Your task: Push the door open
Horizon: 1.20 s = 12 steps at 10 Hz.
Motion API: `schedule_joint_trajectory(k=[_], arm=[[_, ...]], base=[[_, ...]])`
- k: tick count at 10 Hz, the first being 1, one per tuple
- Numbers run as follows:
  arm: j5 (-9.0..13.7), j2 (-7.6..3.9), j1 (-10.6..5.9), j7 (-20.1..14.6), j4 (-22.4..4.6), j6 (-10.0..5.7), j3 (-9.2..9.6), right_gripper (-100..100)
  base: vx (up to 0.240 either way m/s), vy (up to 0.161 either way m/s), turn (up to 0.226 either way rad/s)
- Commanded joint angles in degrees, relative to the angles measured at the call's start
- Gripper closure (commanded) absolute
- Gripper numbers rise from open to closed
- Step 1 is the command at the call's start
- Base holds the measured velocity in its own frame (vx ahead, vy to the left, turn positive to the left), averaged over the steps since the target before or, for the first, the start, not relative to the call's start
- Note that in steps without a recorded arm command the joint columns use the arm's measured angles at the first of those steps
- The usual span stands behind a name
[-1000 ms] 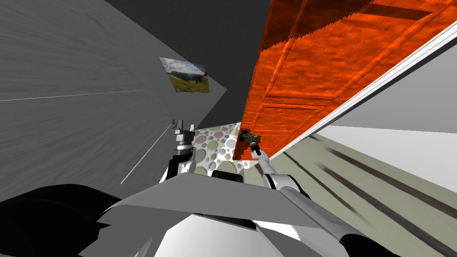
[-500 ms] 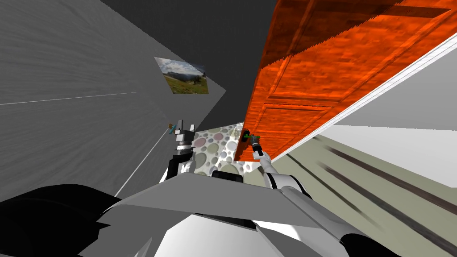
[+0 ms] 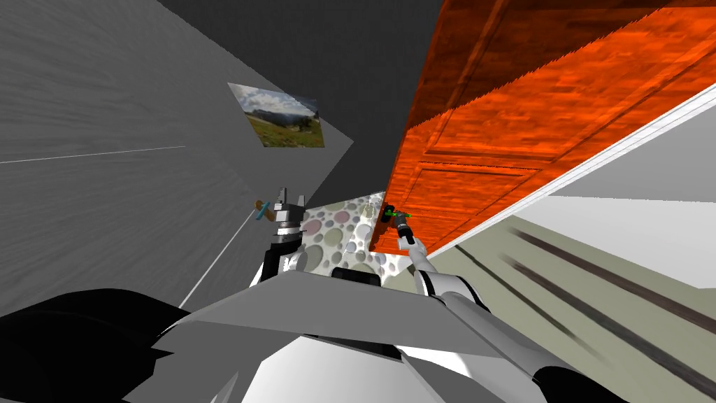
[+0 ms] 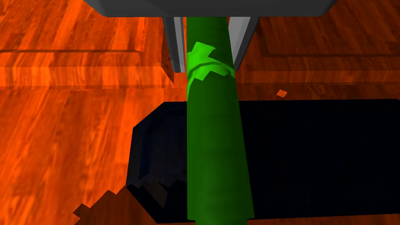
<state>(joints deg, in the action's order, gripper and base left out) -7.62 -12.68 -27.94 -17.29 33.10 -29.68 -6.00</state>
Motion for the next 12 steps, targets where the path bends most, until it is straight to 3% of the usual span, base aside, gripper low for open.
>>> schedule_joint_trajectory(k=[1,12], arm=[[0.3,-0.27,0.14,0.3,-0.1,0.02,-0.69,100],[2.3,-1.99,1.06,2.6,-0.5,0.17,-5.15,100]], base=[[0.159,0.021,-0.047],[0.165,0.074,-0.045]])
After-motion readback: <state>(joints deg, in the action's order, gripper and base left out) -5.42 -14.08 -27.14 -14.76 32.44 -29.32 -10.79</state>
